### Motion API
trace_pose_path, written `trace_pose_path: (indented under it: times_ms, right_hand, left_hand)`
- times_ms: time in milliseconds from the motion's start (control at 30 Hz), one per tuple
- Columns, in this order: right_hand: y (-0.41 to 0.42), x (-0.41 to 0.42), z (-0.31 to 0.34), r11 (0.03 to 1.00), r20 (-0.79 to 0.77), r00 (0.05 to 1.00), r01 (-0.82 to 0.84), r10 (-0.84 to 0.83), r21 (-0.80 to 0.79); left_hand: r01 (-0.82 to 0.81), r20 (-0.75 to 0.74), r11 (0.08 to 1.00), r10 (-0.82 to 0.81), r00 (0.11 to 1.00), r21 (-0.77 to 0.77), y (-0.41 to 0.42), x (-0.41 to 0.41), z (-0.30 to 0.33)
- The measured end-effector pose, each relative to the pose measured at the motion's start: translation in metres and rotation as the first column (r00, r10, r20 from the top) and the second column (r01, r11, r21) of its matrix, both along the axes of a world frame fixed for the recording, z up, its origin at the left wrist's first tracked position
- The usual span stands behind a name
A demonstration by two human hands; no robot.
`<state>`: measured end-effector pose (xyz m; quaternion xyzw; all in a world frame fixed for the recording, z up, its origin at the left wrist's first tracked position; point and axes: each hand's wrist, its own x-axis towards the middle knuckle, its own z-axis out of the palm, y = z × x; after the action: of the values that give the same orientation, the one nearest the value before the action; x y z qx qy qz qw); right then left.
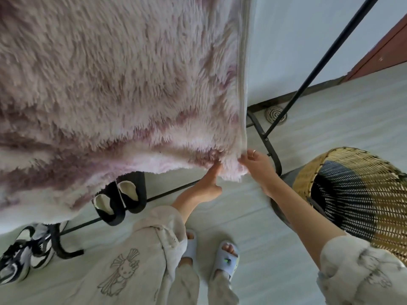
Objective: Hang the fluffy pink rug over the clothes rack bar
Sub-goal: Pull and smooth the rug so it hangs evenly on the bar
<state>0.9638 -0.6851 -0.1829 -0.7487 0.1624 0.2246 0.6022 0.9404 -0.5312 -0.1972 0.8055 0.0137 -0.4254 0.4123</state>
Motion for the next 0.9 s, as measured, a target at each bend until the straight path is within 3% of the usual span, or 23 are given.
trace_pose_path:
  times_ms: [67,133,300,433,533,633,733,833,900]
  right_hand:
    - [-0.001,0.003,0.005,0.992,0.026,0.996,0.087,-0.085,-0.093]
    - [0.002,0.004,0.015,0.982,-0.009,0.997,0.071,-0.074,-0.173]
    - [0.023,0.006,0.072,0.895,-0.164,0.971,-0.225,0.173,-0.386]
    - [0.032,0.019,0.152,0.803,-0.109,0.951,-0.304,0.290,-0.513]
    - [0.034,0.037,0.242,0.760,0.007,0.934,-0.287,0.358,-0.584]
    - [0.034,0.051,0.340,0.851,0.286,0.926,-0.064,0.245,-0.521]
    - [0.040,0.057,0.452,0.928,0.591,0.806,0.194,0.033,-0.317]
    - [0.050,0.061,0.545,0.945,0.744,0.667,0.265,-0.038,-0.190]
    - [0.056,0.062,0.593,0.945,0.796,0.604,0.279,-0.034,-0.172]
  left_hand:
    - [-0.033,0.022,0.999,0.033,0.999,0.000,0.008,-0.003,0.009]
    - [-0.080,0.067,0.996,0.078,0.995,0.033,0.017,-0.004,0.019]
    - [-0.126,0.225,0.985,0.096,0.970,0.121,0.040,-0.003,0.087]
    - [-0.144,0.337,0.981,0.092,0.937,0.133,0.053,0.003,0.167]
    - [-0.155,0.508,0.981,0.077,0.858,0.114,0.058,0.015,0.244]
    - [-0.177,0.695,0.983,0.092,0.713,0.051,0.059,0.030,0.328]
    - [-0.145,0.885,0.989,0.057,0.461,0.012,0.061,0.039,0.432]
    - [-0.173,0.989,0.985,0.004,0.151,0.023,0.062,0.034,0.526]
    - [-0.210,0.998,0.976,-0.061,0.013,0.062,0.063,0.030,0.574]
